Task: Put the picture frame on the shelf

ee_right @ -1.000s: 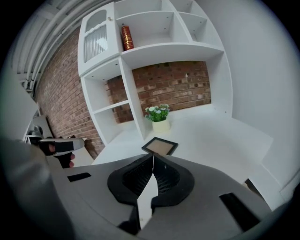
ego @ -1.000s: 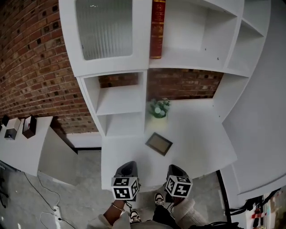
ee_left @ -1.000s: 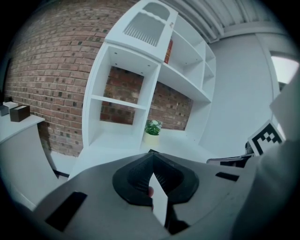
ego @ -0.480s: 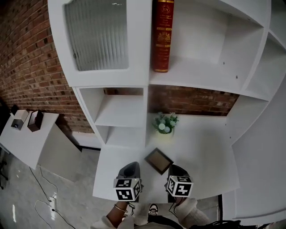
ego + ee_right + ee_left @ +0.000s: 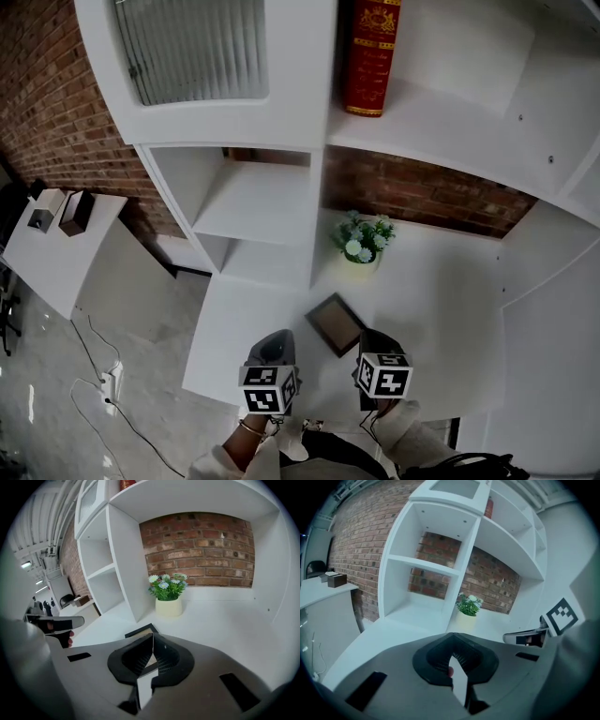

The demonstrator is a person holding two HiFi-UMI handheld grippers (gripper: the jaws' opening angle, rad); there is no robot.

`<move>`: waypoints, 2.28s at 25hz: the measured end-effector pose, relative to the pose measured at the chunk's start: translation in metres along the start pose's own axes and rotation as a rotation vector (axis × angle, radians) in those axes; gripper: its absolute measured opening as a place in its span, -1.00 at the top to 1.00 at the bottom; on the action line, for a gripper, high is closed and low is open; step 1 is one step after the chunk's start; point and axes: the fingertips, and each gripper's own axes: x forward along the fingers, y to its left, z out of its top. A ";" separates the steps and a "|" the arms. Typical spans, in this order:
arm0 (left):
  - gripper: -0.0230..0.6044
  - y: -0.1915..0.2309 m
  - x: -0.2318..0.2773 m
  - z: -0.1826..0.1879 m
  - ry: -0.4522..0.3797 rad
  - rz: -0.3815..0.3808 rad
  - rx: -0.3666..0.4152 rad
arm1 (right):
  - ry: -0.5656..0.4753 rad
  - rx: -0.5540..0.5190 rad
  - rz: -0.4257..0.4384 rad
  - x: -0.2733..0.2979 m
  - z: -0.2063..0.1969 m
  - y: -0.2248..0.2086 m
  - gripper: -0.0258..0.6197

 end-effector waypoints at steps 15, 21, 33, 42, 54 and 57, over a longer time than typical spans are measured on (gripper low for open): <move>0.91 0.004 0.053 -0.027 0.074 0.034 -0.024 | 0.117 -0.128 0.139 0.066 -0.001 -0.016 0.84; 0.91 0.003 0.061 -0.042 0.109 0.040 -0.045 | 0.150 -0.201 0.193 0.083 -0.007 -0.014 0.83; 0.91 0.043 0.068 -0.046 0.090 0.132 -0.102 | 0.190 -0.239 0.297 0.110 -0.014 0.001 0.57; 0.91 0.040 0.073 -0.056 0.102 0.124 -0.122 | 0.232 -0.251 0.362 0.119 -0.020 0.000 0.57; 0.91 0.023 0.077 -0.061 0.125 0.093 -0.089 | 0.252 -0.207 0.429 0.124 -0.029 0.001 0.58; 0.91 0.022 0.077 -0.061 0.130 0.089 -0.079 | 0.259 -0.204 0.447 0.124 -0.030 0.002 0.61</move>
